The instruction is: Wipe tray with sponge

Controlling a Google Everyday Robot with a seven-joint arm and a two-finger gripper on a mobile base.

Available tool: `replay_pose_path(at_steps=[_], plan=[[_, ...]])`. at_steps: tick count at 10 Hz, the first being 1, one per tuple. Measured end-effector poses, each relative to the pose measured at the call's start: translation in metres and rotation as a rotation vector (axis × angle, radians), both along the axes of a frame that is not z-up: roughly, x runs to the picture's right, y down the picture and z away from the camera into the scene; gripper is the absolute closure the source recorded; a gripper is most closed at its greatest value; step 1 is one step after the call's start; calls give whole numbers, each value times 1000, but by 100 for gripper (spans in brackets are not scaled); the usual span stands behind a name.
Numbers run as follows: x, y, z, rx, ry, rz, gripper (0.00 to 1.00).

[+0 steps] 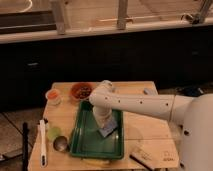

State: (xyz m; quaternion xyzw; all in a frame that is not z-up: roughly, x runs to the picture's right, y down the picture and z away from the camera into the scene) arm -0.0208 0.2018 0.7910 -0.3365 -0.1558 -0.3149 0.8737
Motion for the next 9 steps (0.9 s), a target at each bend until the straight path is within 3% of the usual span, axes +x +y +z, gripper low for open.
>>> replay_pose_path(at_steps=[9], plan=[[-1, -2, 7, -4, -6, -16, 79]])
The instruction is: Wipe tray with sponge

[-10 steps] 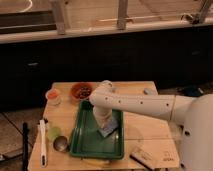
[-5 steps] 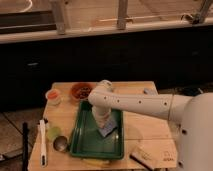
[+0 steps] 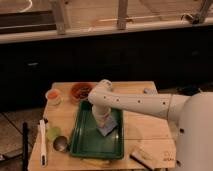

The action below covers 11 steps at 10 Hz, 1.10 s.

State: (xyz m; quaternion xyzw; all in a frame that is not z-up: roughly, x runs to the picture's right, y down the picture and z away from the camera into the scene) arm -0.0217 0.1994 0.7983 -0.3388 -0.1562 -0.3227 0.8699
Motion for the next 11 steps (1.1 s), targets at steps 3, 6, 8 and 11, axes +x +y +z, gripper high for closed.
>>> replay_pose_path(at_steps=[3, 6, 8, 11], plan=[[0, -1, 3, -1, -2, -9, 79], [-3, 0, 4, -2, -6, -17, 79], [-3, -1, 6, -3, -7, -20, 79], [-2, -1, 8, -2, -6, -27, 79]])
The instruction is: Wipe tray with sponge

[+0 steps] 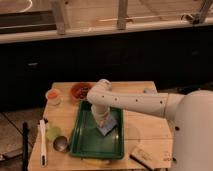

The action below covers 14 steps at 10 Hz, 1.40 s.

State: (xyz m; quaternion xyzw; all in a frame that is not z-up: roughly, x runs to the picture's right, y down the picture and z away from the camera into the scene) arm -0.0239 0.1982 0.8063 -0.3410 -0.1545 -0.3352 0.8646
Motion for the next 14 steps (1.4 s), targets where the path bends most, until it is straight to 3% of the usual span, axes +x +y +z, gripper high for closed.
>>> replay_pose_path(at_steps=[14], plan=[[0, -1, 8, 2, -3, -32, 91]])
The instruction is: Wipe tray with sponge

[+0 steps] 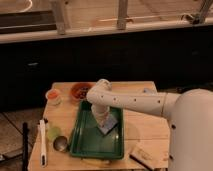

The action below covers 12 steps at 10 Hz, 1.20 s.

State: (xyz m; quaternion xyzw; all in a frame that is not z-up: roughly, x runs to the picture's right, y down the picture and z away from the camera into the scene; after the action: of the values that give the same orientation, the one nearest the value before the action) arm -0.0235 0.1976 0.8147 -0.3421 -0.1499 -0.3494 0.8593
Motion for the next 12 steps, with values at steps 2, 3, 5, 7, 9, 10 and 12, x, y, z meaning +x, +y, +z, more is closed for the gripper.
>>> replay_pose_path(at_steps=[2, 3, 5, 7, 9, 10, 12], plan=[[-1, 0, 1, 0, -2, -5, 91], [-1, 1, 1, 0, -3, -9, 91], [-2, 2, 1, 0, -10, -17, 99], [-13, 3, -4, -7, -40, -29, 100], [-30, 8, -17, -11, -72, -49, 100], [-32, 12, -23, -12, -73, -56, 100], [-28, 18, -36, -14, -48, -76, 100]])
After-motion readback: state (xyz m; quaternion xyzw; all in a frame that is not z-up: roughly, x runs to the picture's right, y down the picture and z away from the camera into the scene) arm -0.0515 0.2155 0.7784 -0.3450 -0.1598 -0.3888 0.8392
